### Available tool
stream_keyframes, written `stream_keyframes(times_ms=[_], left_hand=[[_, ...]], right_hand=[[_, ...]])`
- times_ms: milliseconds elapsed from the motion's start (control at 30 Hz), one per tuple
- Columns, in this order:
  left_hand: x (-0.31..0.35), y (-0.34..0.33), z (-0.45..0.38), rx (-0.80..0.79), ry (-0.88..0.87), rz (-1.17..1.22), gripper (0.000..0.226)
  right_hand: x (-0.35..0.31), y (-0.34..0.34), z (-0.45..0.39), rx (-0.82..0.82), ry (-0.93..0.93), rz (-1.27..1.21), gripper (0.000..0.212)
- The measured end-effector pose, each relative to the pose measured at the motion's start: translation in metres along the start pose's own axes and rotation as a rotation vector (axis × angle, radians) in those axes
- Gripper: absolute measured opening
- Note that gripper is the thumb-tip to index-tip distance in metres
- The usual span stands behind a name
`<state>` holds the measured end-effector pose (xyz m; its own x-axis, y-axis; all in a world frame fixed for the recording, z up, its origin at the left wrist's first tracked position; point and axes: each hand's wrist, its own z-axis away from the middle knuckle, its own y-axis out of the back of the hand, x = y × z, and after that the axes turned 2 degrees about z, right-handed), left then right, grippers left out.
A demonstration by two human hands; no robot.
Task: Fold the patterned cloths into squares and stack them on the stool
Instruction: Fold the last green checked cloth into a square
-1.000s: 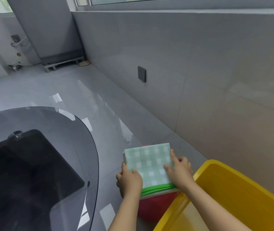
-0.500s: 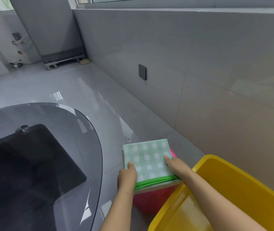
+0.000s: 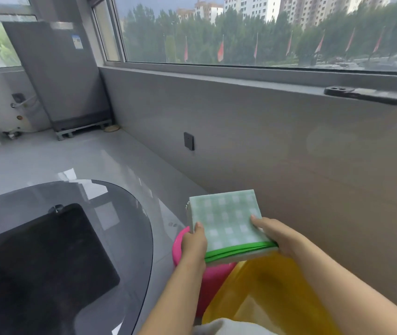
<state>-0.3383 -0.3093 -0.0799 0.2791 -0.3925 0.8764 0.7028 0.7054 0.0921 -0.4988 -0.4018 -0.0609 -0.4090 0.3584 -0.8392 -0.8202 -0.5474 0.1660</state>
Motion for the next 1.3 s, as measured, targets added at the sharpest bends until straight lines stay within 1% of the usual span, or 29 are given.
stream_keyframes(times_ms=[67, 133, 167, 200, 233, 367, 433, 500, 533, 633, 733, 800, 900, 1000, 1133, 1300], left_hand=[[0.008, -0.004, 0.027, -0.072, 0.008, 0.045, 0.048], [0.009, -0.009, 0.046, -0.16, 0.034, 0.025, 0.046], [0.004, -0.012, 0.052, -0.195, 0.065, 0.03, 0.047], [-0.003, -0.016, 0.053, -0.219, 0.106, 0.045, 0.055], [-0.013, -0.021, 0.052, -0.24, 0.137, 0.073, 0.057], [-0.051, -0.038, 0.055, -0.356, 0.256, 0.151, 0.039], [-0.078, -0.046, 0.056, -0.404, 0.32, 0.141, 0.029], [-0.103, -0.054, 0.057, -0.456, 0.388, 0.14, 0.026], [-0.115, -0.059, 0.056, -0.46, 0.425, 0.146, 0.029], [-0.142, -0.076, 0.051, -0.435, 0.506, 0.159, 0.036], [-0.16, -0.09, 0.046, -0.43, 0.576, 0.184, 0.033], [-0.177, -0.1, 0.042, -0.44, 0.642, 0.177, 0.037], [-0.198, -0.112, 0.037, -0.391, 0.741, 0.209, 0.036], [-0.216, -0.121, 0.026, -0.313, 0.789, 0.267, 0.028], [-0.237, -0.129, 0.011, -0.238, 0.849, 0.331, 0.021], [-0.259, -0.142, -0.001, -0.164, 0.874, 0.368, 0.021]], right_hand=[[-0.001, 0.016, 0.025, 0.004, 0.031, 0.011, 0.033], [0.002, 0.031, 0.044, 0.035, 0.037, 0.032, 0.032], [0.005, 0.038, 0.051, 0.051, 0.033, 0.049, 0.032], [0.01, 0.045, 0.054, 0.065, 0.025, 0.074, 0.032], [0.017, 0.051, 0.055, 0.065, 0.016, 0.094, 0.034], [0.05, 0.074, 0.04, 0.031, -0.013, 0.185, 0.037], [0.068, 0.087, 0.029, 0.0, -0.05, 0.245, 0.038], [0.086, 0.101, 0.013, -0.048, -0.091, 0.312, 0.039], [0.096, 0.106, 0.005, -0.067, -0.118, 0.358, 0.041], [0.122, 0.117, -0.015, -0.118, -0.185, 0.463, 0.045], [0.145, 0.124, -0.025, -0.158, -0.233, 0.44, 0.041], [0.159, 0.129, -0.032, -0.172, -0.269, 0.474, 0.039], [0.173, 0.13, -0.043, -0.188, -0.286, 0.632, 0.05], [0.177, 0.119, -0.061, -0.186, -0.257, 0.771, 0.044], [0.186, 0.106, -0.092, -0.248, -0.254, 0.922, 0.051], [0.203, 0.091, -0.125, -0.304, -0.288, 1.006, 0.054]])
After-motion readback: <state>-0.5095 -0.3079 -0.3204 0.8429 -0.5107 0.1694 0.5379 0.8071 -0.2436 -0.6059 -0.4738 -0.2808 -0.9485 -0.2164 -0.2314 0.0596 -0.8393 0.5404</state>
